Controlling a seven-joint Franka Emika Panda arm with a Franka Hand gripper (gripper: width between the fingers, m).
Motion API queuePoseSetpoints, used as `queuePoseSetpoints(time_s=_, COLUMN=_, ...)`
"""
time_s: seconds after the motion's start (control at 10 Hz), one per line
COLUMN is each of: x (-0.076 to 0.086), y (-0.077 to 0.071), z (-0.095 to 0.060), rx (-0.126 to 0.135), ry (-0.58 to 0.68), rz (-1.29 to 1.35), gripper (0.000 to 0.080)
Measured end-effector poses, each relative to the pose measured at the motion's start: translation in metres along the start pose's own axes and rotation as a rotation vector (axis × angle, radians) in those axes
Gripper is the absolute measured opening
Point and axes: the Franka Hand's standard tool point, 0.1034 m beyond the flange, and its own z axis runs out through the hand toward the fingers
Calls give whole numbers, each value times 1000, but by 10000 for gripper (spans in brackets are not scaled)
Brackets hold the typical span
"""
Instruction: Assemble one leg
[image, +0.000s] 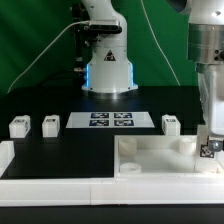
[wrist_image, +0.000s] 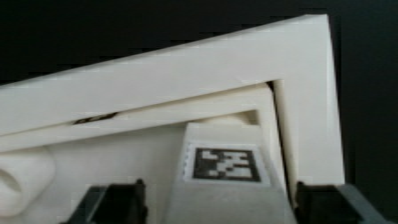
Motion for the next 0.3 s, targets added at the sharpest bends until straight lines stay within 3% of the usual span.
queuePoseSetpoints(time_s=0.1, x=0, y=0, z=0, rx=0, ry=0, rz=-4, gripper=566)
queuePoseSetpoints(time_s=0.2, x=0, y=0, z=0, rx=0, ry=0, rz=-6, gripper=630)
queuePoseSetpoints(time_s=0.3, x=0, y=0, z=0, rx=0, ry=0, rz=-8, gripper=630)
